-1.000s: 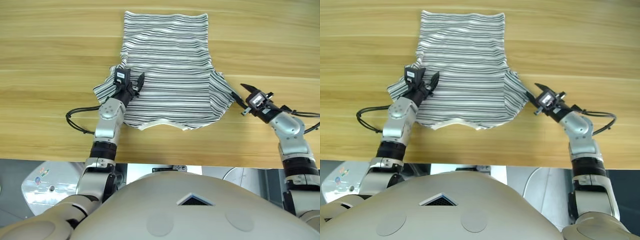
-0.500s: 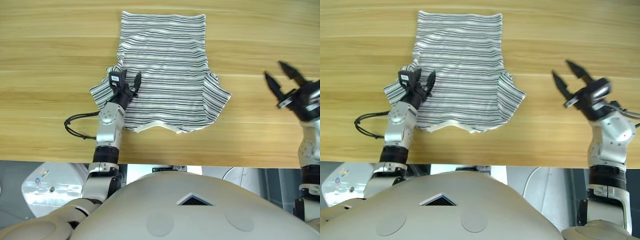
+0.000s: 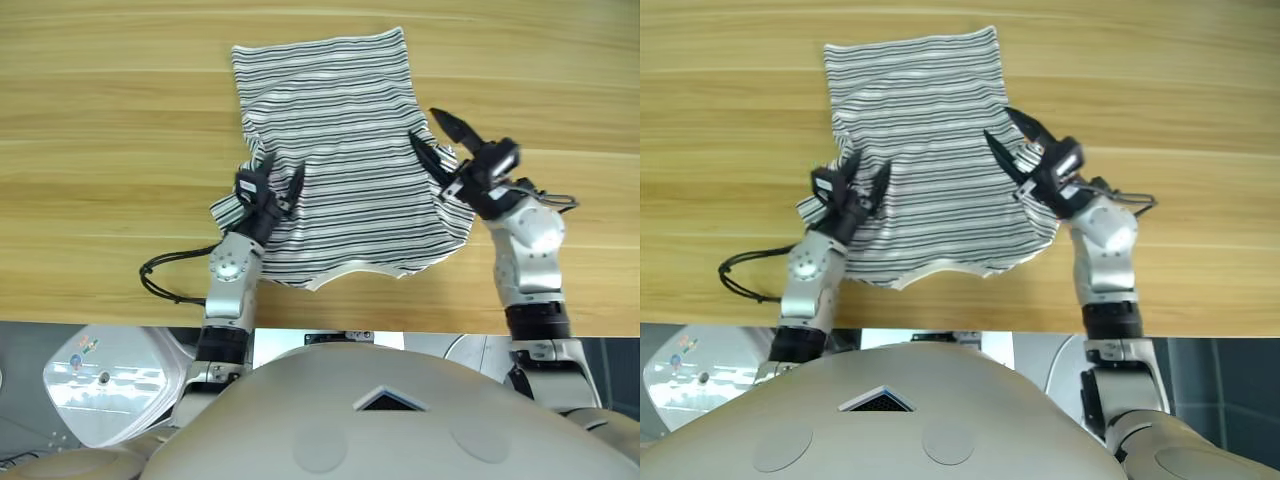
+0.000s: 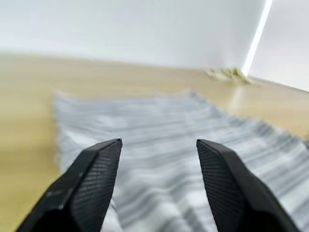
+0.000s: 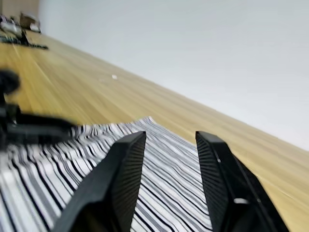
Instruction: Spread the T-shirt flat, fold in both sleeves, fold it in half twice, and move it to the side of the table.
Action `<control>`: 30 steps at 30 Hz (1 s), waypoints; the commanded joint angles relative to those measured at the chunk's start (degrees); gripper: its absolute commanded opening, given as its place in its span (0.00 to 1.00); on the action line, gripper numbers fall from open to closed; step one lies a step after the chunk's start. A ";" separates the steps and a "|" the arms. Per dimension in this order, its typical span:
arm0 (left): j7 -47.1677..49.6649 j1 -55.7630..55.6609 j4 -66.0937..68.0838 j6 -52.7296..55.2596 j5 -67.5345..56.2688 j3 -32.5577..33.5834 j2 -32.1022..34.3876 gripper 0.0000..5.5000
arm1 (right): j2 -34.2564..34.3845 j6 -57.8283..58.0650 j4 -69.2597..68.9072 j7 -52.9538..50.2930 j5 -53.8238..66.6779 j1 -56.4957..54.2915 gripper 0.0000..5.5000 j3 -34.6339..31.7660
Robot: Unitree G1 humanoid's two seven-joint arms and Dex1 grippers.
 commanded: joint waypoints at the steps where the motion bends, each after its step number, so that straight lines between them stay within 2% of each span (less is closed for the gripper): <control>1: 2.45 1.73 -5.61 -3.67 2.28 3.61 3.02 0.52 | 2.18 -3.48 4.11 -4.69 -6.66 -1.75 0.34 1.85; 7: 10.26 0.51 -1.22 2.55 2.98 14.24 7.73 0.52 | 4.67 -3.15 10.07 -14.11 -14.21 -5.26 0.34 1.92; 9: 10.47 -0.28 -1.23 2.88 2.17 13.88 6.99 0.52 | 5.90 -0.12 13.87 -17.99 -16.60 -8.20 0.34 1.83; 12: 9.11 -1.45 -4.13 1.05 -0.46 11.72 4.43 0.52 | 7.49 6.47 29.13 -26.15 -20.85 -17.23 0.34 1.95; 17: 8.09 -3.23 -7.62 3.04 -7.48 13.04 2.80 0.52 | 9.17 10.92 40.09 -28.58 -21.52 -23.61 0.34 2.45; 22: 8.09 -3.04 -10.81 5.53 -9.76 12.55 2.79 0.52 | 7.89 15.97 37.13 -28.46 -19.78 -21.24 0.34 0.79; 30: 8.24 -2.40 -7.08 5.04 -8.79 15.71 5.20 0.52 | 6.11 22.74 20.19 -27.15 -16.01 -10.45 0.34 -1.99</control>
